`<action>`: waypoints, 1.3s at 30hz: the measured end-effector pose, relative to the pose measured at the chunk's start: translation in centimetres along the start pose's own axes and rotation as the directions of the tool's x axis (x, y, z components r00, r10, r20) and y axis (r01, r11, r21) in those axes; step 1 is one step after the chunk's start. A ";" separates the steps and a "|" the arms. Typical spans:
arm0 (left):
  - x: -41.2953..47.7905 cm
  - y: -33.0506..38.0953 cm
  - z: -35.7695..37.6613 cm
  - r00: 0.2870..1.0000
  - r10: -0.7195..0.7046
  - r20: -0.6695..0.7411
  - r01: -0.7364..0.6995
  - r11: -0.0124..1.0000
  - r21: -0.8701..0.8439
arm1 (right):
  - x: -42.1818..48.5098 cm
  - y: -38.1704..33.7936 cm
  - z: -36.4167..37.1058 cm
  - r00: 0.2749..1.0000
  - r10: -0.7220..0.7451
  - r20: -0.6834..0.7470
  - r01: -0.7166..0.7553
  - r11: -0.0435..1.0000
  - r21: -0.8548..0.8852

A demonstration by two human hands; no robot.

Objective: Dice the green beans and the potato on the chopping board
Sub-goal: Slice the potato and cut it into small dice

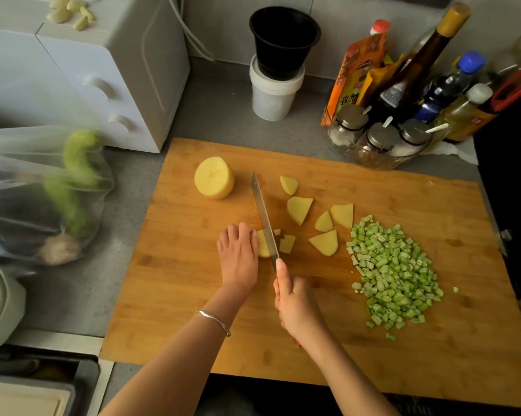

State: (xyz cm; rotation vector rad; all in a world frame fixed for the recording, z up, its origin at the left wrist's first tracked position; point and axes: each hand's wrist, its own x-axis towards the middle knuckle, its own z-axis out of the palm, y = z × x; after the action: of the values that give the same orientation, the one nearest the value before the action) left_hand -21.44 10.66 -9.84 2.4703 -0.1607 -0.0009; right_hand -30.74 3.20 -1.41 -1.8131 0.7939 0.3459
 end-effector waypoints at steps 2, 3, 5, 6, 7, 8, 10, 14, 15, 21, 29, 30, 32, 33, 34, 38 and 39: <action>-0.1 0.1 -0.1 1.000 0.006 0.007 -0.006 1.000 -0.002 | 0.5 -0.1 0.2 1.000 0.010 -0.002 -0.010 1.000 -0.011; 0.0 0.0 -0.1 1.000 0.007 0.005 -0.007 1.000 -0.004 | 0.7 -0.1 0.2 1.000 0.011 -0.003 -0.011 1.000 -0.024; 0.0 -0.1 -0.2 1.000 0.005 0.005 -0.005 1.000 -0.014 | 0.8 0.0 0.3 1.000 -0.003 -0.013 0.002 0.999 -0.054; 0.0 0.0 -0.2 1.000 0.006 0.004 -0.006 1.000 -0.018 | 1.0 0.0 0.2 1.000 -0.012 -0.019 0.011 0.997 -0.075; 0.1 0.0 -0.2 1.000 0.007 0.005 -0.007 1.000 -0.017 | 1.2 0.0 0.3 1.000 -0.019 -0.019 0.017 0.995 -0.097; 0.2 0.0 -0.2 1.000 0.006 0.014 -0.006 1.000 -0.015 | 1.4 -0.2 0.4 1.000 -0.019 -0.016 0.017 0.993 -0.114; 0.1 -0.1 -0.2 0.999 0.005 0.031 -0.004 1.000 -0.018 | 1.6 -0.3 0.5 1.000 -0.015 -0.015 0.013 0.991 -0.131; 0.1 -0.1 -0.4 0.999 -0.006 0.033 0.007 0.999 -0.035 | 1.3 0.6 0.5 0.999 -0.009 -0.042 0.006 0.998 -0.068; 0.0 0.0 -0.5 0.999 -0.007 0.039 0.008 0.999 -0.038 | 1.3 0.8 0.3 0.999 0.011 -0.031 -0.012 1.000 -0.015; 0.4 -0.5 -1.6 0.997 0.022 0.068 -0.011 0.987 -0.159 | 1.6 0.9 -2.3 1.000 0.020 -0.008 -0.019 0.992 0.123; -0.9 -1.7 -2.0 1.000 0.000 0.025 0.003 0.990 -0.141 | -0.5 -0.1 -1.5 0.996 -0.069 0.056 0.060 0.988 0.141; -0.9 -1.7 -1.9 1.000 -0.004 0.020 0.007 0.991 -0.131 | -0.5 -0.1 -1.3 0.995 -0.081 0.060 0.074 0.991 0.115; -0.9 -1.6 -1.9 1.000 -0.011 0.016 0.013 0.993 -0.117 | -0.6 -0.2 -0.9 0.995 -0.076 0.070 0.069 0.993 0.094; -0.9 -1.6 -1.9 1.000 -0.009 0.016 0.011 0.994 -0.111 | -0.6 -0.2 -0.8 0.995 -0.066 0.078 0.059 0.994 0.093; -0.9 -1.6 -1.8 1.000 -0.002 0.011 0.003 0.995 -0.103 | -0.6 -0.2 -0.7 0.995 -0.055 0.084 0.047 0.994 0.095; -0.9 -1.6 -1.8 1.000 0.015 -0.001 -0.015 0.997 -0.080 | -0.4 -0.2 -0.4 0.997 -0.034 0.075 0.028 0.997 0.071; -0.9 -1.6 -1.8 1.000 0.020 0.001 -0.019 0.997 -0.072 | -0.4 -0.2 -0.2 0.997 -0.028 0.065 0.025 0.998 0.050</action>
State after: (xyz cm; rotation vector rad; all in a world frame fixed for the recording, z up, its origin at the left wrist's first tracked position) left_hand -22.10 13.15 -9.45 2.3964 -0.1822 -0.0002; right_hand -30.95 3.17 -1.00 -1.7561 0.7261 0.3640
